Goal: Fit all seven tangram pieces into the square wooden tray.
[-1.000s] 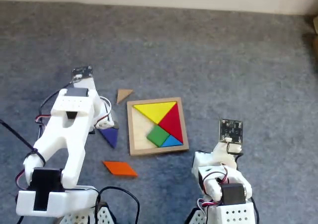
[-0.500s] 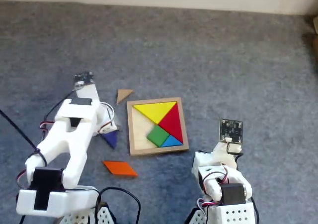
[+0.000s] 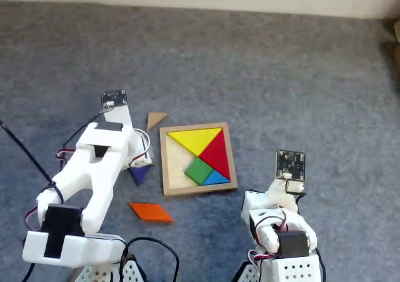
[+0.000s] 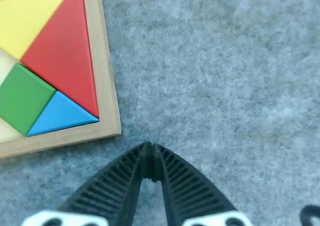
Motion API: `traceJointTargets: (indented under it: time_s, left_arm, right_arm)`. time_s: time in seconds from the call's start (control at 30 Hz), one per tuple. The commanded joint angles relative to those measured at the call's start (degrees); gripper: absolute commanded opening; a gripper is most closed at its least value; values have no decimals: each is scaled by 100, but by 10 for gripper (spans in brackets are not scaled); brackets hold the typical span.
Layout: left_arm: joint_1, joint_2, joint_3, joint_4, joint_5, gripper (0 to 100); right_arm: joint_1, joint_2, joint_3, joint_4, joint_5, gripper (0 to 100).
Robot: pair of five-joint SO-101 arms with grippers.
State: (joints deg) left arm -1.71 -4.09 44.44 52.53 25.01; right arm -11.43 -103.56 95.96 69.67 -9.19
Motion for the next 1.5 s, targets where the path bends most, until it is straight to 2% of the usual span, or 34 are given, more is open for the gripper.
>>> traceJointTargets:
  time_s: [0.0, 0.13, 0.23, 0.33, 0.5, 0.6, 0.8, 1.03, 1.2, 1.47]
  left_arm:
    - [57, 13, -330, -26, 9, 111]
    - [57, 4, -497, -26, -123, 68]
    - [66, 4, -637, 62, -914, 30]
    - [84, 4, -980, 527, -1459, 9]
    - [110, 4, -1745, 1521, -1864, 7]
    - [119, 4, -2114, 1873, -2365, 7]
    - [716, 4, -2492, 2303, -3807, 8]
    - [1807, 4, -2677, 2796, -6057, 7]
    - [2141, 13, -2668, 2760, -7473, 8]
    - [2404, 66, -2615, 2787, -9178, 10]
  right_arm:
    - [66, -48, 831, 40, -53, 16]
    - [66, -48, 831, 40, -53, 16]
    - [66, -48, 831, 40, -53, 16]
    - [66, -48, 831, 40, -53, 16]
    - [66, -48, 831, 40, -53, 16]
    - [66, -48, 831, 40, -53, 16]
    - [66, -48, 831, 40, -53, 16]
    - [66, -48, 831, 40, -53, 16]
    - [66, -48, 831, 40, -53, 16]
    - [66, -48, 831, 40, -53, 16]
